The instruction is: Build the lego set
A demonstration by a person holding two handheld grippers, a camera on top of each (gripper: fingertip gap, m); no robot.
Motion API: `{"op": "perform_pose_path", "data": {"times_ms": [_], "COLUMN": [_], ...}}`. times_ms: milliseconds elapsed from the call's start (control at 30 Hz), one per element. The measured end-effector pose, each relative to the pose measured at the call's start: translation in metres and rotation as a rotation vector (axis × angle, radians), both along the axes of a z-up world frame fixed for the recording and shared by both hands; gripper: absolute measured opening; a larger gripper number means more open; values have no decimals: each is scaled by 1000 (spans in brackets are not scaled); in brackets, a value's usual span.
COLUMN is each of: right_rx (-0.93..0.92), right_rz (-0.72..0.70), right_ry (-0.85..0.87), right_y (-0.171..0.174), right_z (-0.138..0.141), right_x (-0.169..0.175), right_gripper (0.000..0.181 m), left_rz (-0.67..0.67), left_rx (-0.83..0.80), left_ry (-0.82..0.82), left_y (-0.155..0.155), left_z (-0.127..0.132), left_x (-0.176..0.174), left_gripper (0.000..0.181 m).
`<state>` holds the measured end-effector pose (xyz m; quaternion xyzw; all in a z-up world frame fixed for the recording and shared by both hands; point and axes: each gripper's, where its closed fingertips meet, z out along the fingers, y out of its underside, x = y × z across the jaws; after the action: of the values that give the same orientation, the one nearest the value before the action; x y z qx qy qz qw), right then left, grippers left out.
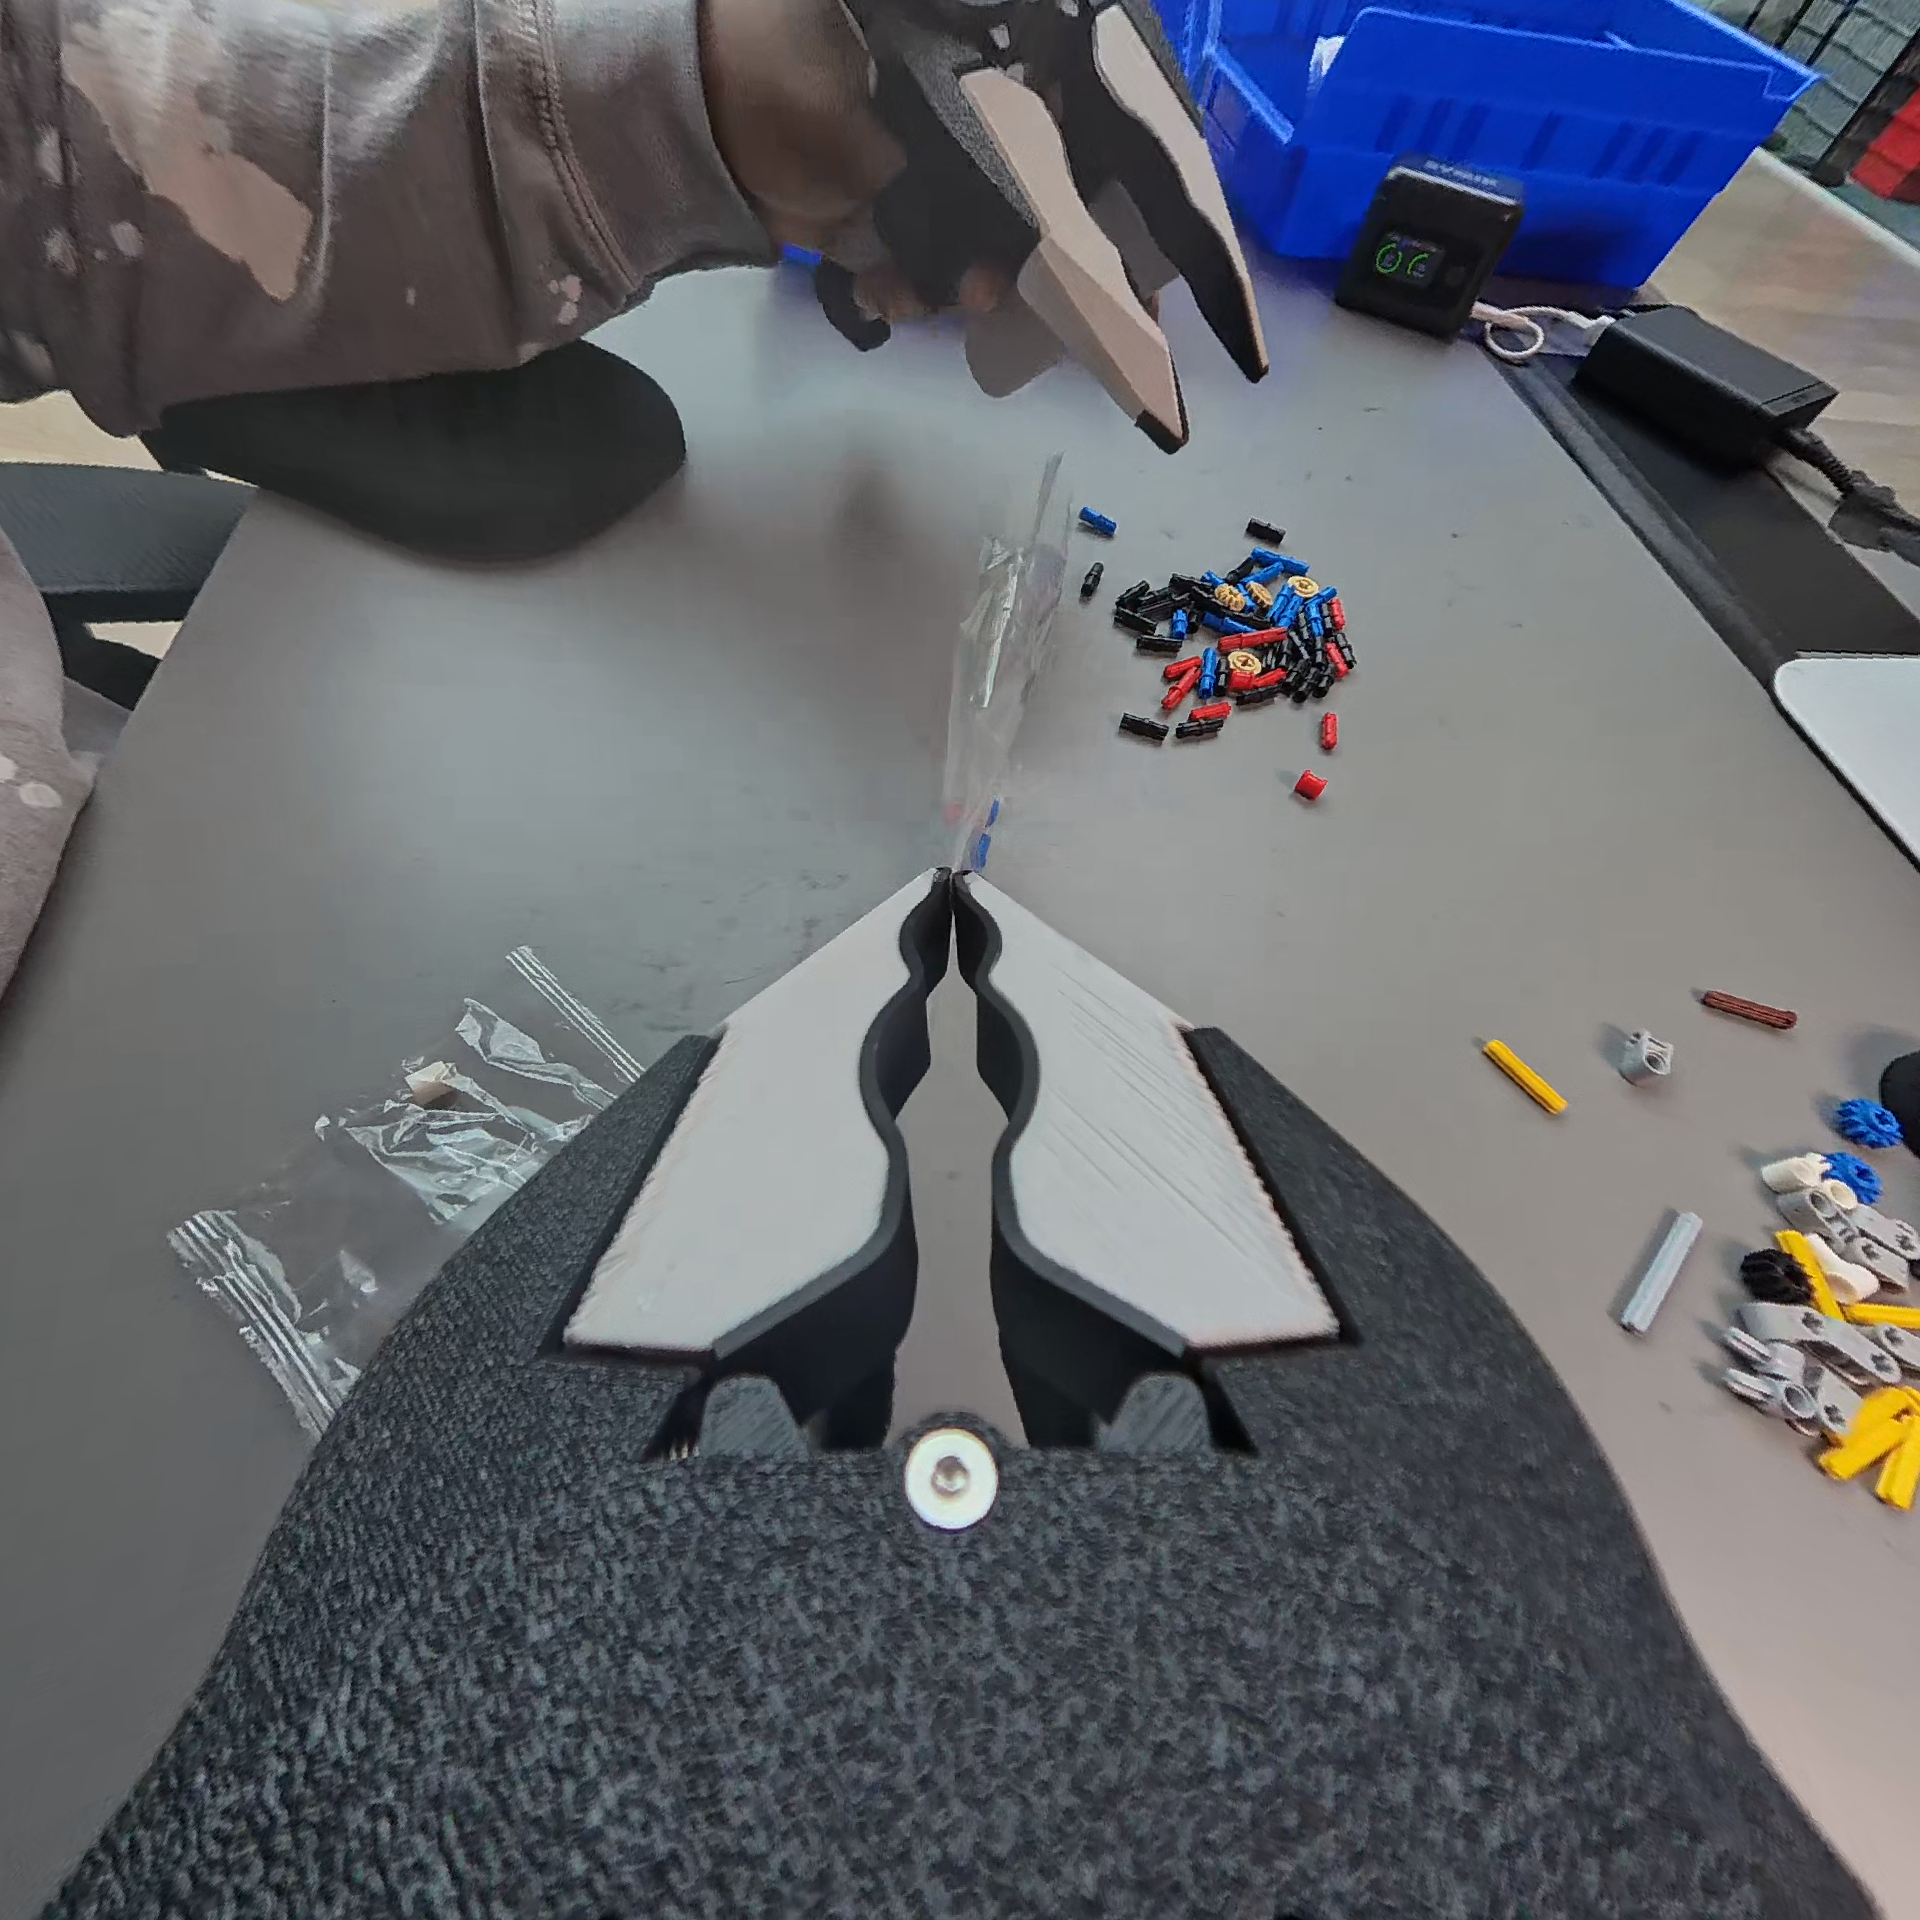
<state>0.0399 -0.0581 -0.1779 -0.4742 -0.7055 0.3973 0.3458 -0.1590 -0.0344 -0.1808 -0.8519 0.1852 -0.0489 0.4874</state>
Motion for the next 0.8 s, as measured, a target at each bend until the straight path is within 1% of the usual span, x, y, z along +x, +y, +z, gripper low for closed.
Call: {"op": "perform_pose_path", "data": {"times_ms": [100, 167, 267, 333, 400, 567, 667, 700, 800], "right_rx": [6, 11, 9, 4, 5, 5, 3, 3, 5], "right_rz": [-1, -1, -3, -3, -2, 0, 1, 1, 0], "right_ry": [-8, -11, -11, -9, -11, -15, -16, -15, -15], "right_y": [1, 0, 1, 2, 2, 1, 0, 0, 0], "right_z": [-2, -3, -2, -2, -3, -4, -5, -5, -5], "right_x": [2, 3, 4, 4, 4, 4, 4, 4, 3], "right_gripper": [0, 0, 0, 0, 0, 0, 0, 0, 0], "left_rz": [19, 5, -64, -77, -82, -101, -116, -123, -140], "left_rx": [-111, -168, -252, -314, -338, -329, -323, -319, -310], "left_ry": [-71, -30, 18, 41, 45, 61, 81, 93, 127], "left_y": [-2, -7, -20, -27, -29, -26, -26, -27, -27], "left_z": [-22, -33, -47, -59, -66, -68, -68, -68, -68], "left_x": [-7, -7, 1, 0, 0, 3, 3, 4, 7], "left_gripper": [40, 34, 24, 24, 24, 15, 14, 4, 3]}}
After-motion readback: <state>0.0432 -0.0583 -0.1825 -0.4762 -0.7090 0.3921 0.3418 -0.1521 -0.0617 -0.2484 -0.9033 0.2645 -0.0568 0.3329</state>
